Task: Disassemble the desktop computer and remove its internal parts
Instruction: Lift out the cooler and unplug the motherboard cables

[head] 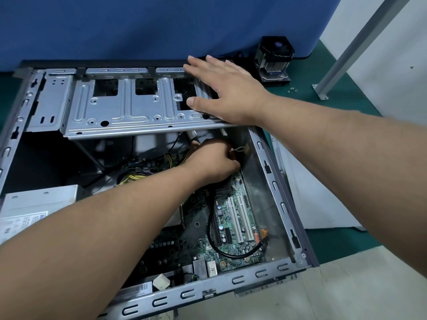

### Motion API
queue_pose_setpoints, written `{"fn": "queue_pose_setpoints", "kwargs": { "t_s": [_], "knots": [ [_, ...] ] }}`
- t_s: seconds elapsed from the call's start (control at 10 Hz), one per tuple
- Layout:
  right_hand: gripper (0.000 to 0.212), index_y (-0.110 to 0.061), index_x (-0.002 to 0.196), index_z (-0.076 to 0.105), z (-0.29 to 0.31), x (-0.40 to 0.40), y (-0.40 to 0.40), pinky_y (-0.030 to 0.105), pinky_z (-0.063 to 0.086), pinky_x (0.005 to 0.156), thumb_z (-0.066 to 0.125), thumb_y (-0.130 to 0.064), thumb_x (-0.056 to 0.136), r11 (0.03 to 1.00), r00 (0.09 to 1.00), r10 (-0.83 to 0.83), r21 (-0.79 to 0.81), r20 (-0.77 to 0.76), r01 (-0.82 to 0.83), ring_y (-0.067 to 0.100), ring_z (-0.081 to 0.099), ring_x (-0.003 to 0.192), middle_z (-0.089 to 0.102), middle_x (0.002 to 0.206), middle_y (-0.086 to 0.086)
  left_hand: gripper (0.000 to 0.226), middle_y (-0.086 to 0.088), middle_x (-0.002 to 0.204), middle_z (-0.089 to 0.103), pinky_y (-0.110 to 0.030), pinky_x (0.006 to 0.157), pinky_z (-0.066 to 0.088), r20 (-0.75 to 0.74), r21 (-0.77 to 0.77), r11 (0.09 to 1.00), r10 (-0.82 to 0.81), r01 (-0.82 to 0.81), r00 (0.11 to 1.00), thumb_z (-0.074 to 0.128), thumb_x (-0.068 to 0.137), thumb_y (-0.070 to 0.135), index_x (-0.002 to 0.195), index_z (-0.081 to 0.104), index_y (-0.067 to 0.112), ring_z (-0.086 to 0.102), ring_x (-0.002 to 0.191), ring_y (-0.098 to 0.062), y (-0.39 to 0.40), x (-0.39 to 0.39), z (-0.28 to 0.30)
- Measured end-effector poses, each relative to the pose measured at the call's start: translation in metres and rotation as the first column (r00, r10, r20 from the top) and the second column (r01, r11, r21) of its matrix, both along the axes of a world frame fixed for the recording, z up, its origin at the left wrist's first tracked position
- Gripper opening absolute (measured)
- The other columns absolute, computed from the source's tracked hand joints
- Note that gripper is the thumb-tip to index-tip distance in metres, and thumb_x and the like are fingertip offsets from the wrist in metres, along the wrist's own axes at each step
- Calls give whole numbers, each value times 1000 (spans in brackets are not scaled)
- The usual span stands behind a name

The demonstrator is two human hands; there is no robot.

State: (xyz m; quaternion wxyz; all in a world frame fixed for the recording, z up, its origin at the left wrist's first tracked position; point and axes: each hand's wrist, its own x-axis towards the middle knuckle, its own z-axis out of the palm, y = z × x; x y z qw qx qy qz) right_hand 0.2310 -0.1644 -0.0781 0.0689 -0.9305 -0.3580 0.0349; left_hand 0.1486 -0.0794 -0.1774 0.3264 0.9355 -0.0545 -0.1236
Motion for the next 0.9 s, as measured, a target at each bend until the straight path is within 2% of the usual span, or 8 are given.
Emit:
{"fn": "queue_pose_setpoints", "kwargs": {
  "t_s": [0.1,0.3,0.5,0.6,0.7,0.8,0.9],
  "knots": [
    [73,-35,162,19,0,0,0,40,3,128,41,-65,99,1000,1000,-3,-1,0,3,12,4,158,10,170,-16,25,4,70,56,-24,50,31,8,0,1000,30,-30,999,70,85,34,73,55,17,53,67,-18,-2,-2,-1],
    [73,-35,162,19,1,0,-1,40,3,128,40,-65,99,1000,1000,-4,-1,0,4,12,4,158,10,170,-16,27,4,69,57,-24,49,30,-16,9,999,34,-34,999,70,83,33,69,53,17,51,62,-6,-2,-1,3],
    [74,-34,162,20,0,1,-1,40,3,128,41,-66,99,1000,1000,-3,5,2,3,13,5,158,10,170,-15,25,-1,73,59,-28,52,32,-15,16,999,42,-42,999,69,85,34,74,55,17,55,71,-23,-4,-2,3],
    [74,-34,162,20,0,1,-1,40,3,128,41,-66,99,1000,1000,-2,3,3,2,13,5,158,10,170,-15,23,-4,79,61,-30,58,33,-15,21,998,56,-55,998,68,87,35,78,58,17,57,75,-26,-6,-4,3],
    [74,-34,162,19,-1,1,-1,40,3,128,40,-66,99,1000,1000,2,-10,6,-1,13,4,158,9,170,-15,20,-5,83,66,-30,60,37,-40,-45,998,49,-51,998,70,87,35,84,64,16,59,76,-23,-3,-4,10],
    [74,-35,162,18,-1,2,-1,40,2,128,40,-66,99,1000,1000,2,-13,6,-1,13,4,158,8,170,-15,19,-2,79,67,-28,57,41,-55,-136,988,60,-67,997,72,87,34,85,68,16,58,71,-19,0,-2,16],
    [74,-35,162,18,0,1,0,40,2,128,39,-66,99,1000,1000,-3,-16,4,3,12,3,158,8,170,-16,17,1,72,64,-15,48,36,-70,-53,999,-8,4,998,74,86,31,83,68,15,57,70,-19,1,-3,19]
  ]
}}
